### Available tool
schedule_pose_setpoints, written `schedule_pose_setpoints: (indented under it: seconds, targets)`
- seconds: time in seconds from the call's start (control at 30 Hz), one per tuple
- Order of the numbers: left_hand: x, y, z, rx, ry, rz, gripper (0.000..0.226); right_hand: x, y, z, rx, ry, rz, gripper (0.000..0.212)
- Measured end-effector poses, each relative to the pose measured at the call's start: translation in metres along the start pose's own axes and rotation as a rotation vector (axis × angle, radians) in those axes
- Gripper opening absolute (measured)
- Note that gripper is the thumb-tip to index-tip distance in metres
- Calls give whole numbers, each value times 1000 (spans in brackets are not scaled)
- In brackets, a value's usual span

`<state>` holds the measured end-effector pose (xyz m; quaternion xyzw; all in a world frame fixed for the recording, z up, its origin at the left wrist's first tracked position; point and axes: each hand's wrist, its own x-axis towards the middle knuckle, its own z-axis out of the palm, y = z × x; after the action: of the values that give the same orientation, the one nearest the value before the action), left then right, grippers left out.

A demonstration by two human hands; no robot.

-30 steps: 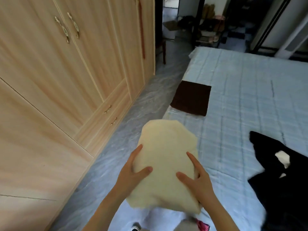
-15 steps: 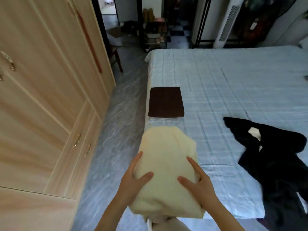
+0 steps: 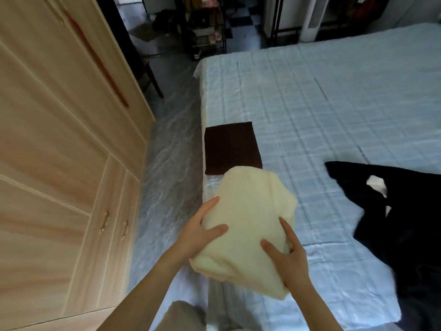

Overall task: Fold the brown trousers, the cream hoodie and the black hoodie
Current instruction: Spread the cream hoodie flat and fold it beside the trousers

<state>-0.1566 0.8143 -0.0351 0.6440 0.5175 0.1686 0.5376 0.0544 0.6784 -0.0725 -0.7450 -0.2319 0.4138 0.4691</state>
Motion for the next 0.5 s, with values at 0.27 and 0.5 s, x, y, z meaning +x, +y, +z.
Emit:
schedule_pose_setpoints:
  seconds: [0.27,0.5]
  targets:
    - [108,-2,-7,59,-315,47,69,16,6,38,117,311,135,76]
    - [229,-18,-20,209,-702,80,76,46,10,129,272,658,275,74]
